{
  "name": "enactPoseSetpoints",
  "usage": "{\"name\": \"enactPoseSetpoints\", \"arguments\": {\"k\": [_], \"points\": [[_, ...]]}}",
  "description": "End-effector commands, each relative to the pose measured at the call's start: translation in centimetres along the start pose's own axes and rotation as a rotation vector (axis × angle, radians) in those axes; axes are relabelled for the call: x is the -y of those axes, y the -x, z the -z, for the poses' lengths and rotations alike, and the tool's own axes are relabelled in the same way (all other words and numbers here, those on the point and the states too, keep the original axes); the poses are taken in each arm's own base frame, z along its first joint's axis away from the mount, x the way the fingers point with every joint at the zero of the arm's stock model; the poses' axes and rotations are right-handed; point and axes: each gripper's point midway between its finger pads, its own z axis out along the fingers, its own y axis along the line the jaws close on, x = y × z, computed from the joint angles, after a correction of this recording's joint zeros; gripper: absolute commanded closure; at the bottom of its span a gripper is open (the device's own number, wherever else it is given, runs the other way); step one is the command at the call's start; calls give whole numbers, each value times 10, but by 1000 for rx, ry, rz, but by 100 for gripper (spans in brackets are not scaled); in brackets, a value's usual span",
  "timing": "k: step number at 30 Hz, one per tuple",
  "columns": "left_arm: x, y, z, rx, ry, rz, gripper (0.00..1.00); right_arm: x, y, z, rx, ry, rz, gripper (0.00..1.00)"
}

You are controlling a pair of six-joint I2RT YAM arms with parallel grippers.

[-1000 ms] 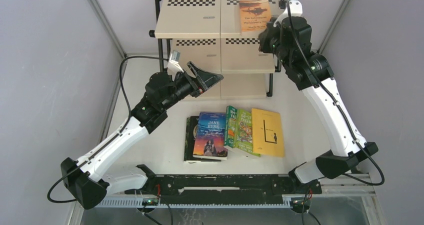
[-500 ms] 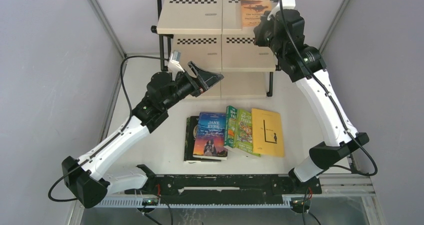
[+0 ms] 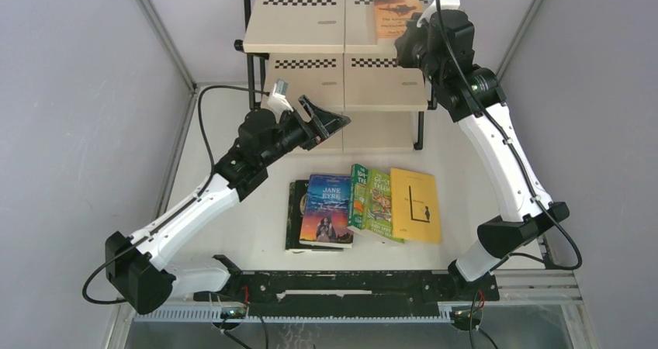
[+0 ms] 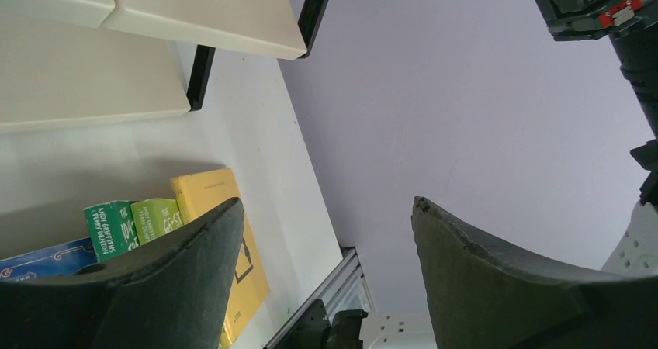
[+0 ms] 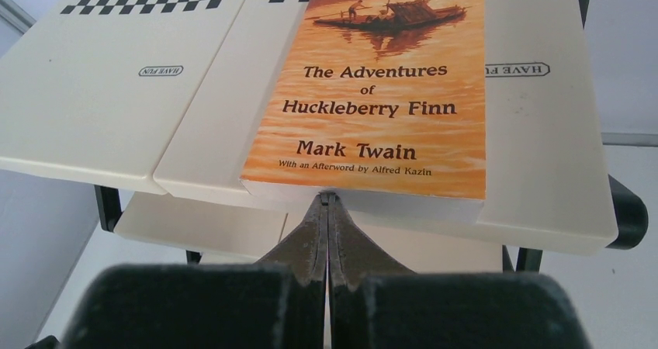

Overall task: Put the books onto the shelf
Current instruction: Adjust the book on the shelf.

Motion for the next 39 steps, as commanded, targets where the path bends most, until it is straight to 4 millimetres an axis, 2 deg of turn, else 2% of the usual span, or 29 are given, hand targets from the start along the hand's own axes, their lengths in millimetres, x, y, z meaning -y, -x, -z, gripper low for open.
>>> {"name": "enactPoseSetpoints", "arguments": {"k": [1,18,24,26,29,32,35,39], "points": [[42,30,4,70,-104,-44,17,-2,31,0,89,24,-14,100],[36,37,0,73,-95,-40,17,-1,34,-13,91,26,-26,100],[34,36,0,68,-92,-39,17,-2,34,-10,90,35,-26,100],[33,34,2,59,-88,-38,17,-6,35,-2,92,40,-21,99],[27,28,8,40,-69,-45,15,-11,35,15,94,42,-6,74],[15,16,14,10,-47,-41,13,-12,32,42,87,42,-8,59],[1,1,23,-14,-30,-26,13,-5,8,66,38,24,-45,52],[-15,-23,31,-56,-8,-28,13,11,-41,100,-29,-2,-136,50]]}}
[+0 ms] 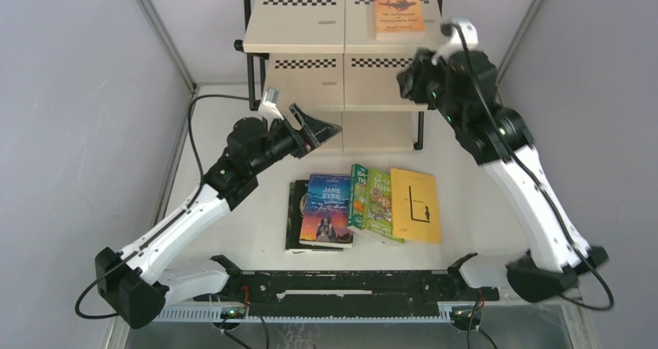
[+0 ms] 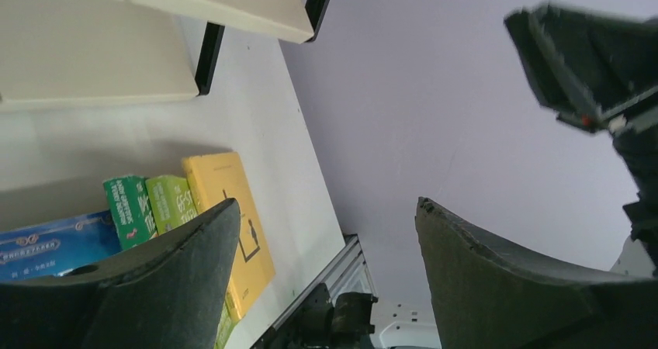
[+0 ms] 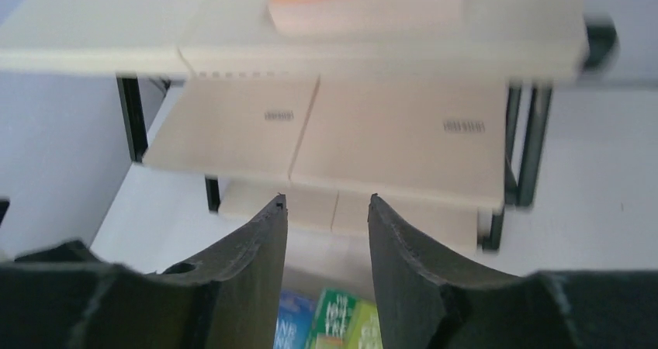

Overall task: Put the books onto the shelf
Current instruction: Adjust the book on the shelf.

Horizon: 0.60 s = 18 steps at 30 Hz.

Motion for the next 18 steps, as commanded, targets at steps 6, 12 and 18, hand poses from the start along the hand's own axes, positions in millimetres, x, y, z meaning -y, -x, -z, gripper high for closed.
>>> {"name": "enactPoseSetpoints", "arguments": {"k": [6,12,18], "points": [[-20,-61,10,-139,7,-54,13,45,-113,80,-147,-128,-283,48],[-28,-98,3,-231,28,-82,13,63,-206,105,-262,-220,-532,44],[-37,-118,0,-280,49,-94,13,81,-288,126,-309,-318,-820,39]]}}
